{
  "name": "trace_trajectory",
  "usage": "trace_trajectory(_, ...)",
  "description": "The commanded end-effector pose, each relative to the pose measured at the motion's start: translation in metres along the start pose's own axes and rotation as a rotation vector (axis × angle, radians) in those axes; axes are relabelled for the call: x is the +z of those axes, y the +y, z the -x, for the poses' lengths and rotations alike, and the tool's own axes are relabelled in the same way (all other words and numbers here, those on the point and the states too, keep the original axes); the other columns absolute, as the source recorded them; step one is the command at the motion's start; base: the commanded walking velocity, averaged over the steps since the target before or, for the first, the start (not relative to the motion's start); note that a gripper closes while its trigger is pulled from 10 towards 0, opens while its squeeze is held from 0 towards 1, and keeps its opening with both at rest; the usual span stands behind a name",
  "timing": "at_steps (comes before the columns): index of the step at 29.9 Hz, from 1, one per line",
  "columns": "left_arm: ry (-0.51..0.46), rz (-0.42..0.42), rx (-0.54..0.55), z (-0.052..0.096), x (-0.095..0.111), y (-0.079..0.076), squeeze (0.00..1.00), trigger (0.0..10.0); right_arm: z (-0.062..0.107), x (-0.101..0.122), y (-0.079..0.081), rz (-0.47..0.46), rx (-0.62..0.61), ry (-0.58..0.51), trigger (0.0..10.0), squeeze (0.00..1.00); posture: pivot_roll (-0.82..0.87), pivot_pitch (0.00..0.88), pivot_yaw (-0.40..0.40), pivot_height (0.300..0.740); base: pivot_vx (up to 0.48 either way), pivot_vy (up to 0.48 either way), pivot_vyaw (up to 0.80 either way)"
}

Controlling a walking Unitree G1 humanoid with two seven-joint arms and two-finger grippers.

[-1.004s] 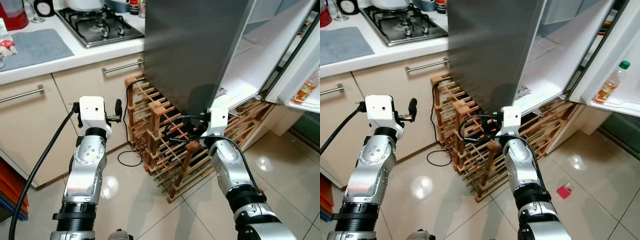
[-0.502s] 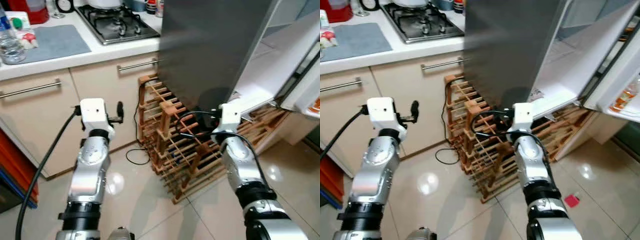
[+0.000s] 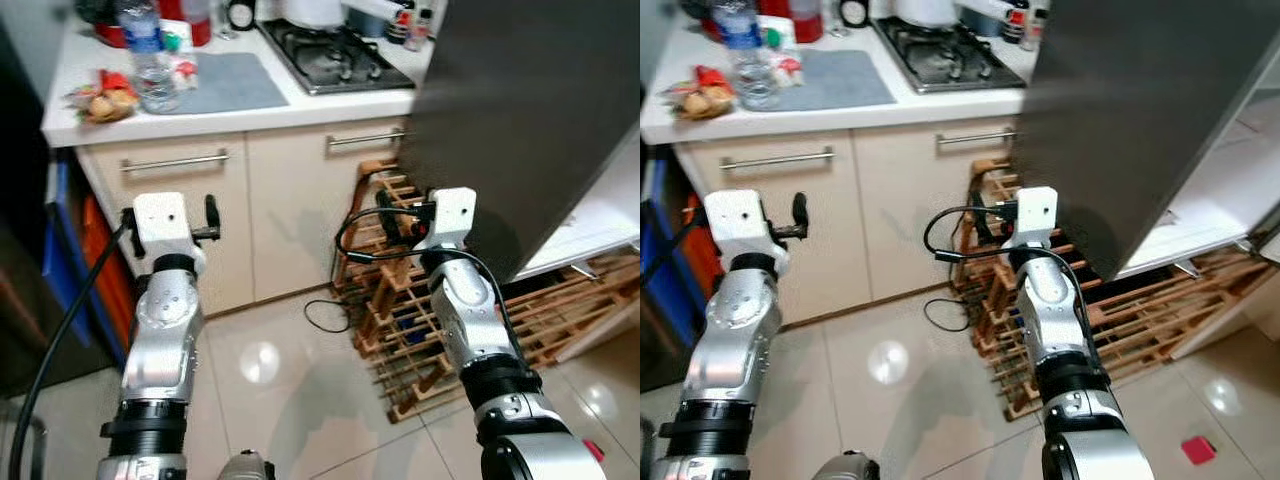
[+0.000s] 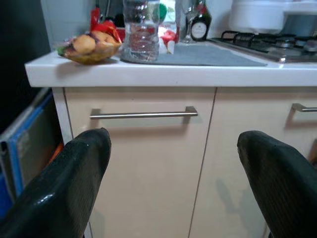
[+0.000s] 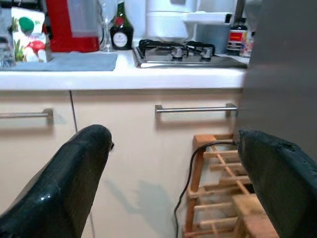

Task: Restocking fridge

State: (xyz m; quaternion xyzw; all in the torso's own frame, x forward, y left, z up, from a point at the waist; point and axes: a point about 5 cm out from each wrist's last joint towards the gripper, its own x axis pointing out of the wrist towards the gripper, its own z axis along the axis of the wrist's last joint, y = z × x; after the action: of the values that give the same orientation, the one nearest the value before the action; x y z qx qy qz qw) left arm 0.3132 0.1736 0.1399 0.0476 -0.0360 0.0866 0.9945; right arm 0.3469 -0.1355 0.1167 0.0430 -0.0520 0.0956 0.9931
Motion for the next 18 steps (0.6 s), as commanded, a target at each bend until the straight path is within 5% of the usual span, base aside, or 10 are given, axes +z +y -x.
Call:
trace_trajectory(1, -0.006, -0.002, -0.048, -0.005, 0.003, -0.013, 0.0, 10.0, 0.001, 0.0, 0.001, -0.015, -0.014, -0.009, 10.0, 0.0, -0.08, 0.0, -0.028, 0.74, 0.0, 0.0, 0.57)
trace_trajectory(6, 0.012, 0.035, -0.159, -0.002, 0.003, -0.038, 0.0, 10.0, -0.002, 0.002, 0.002, -0.037, -0.009, -0.012, 10.0, 0.0, -0.11, 0.0, 0.018, 0.74, 0.0, 0.0, 0.55)
trace_trajectory(18, -0.023, 0.006, -0.138, -0.015, 0.014, -0.024, 0.0, 10.0, 0.002, -0.007, 0.015, -0.041, 0.042, 0.021, 10.0, 0.0, -0.08, 0.0, 0.014, 0.74, 0.0, 0.0, 0.54)
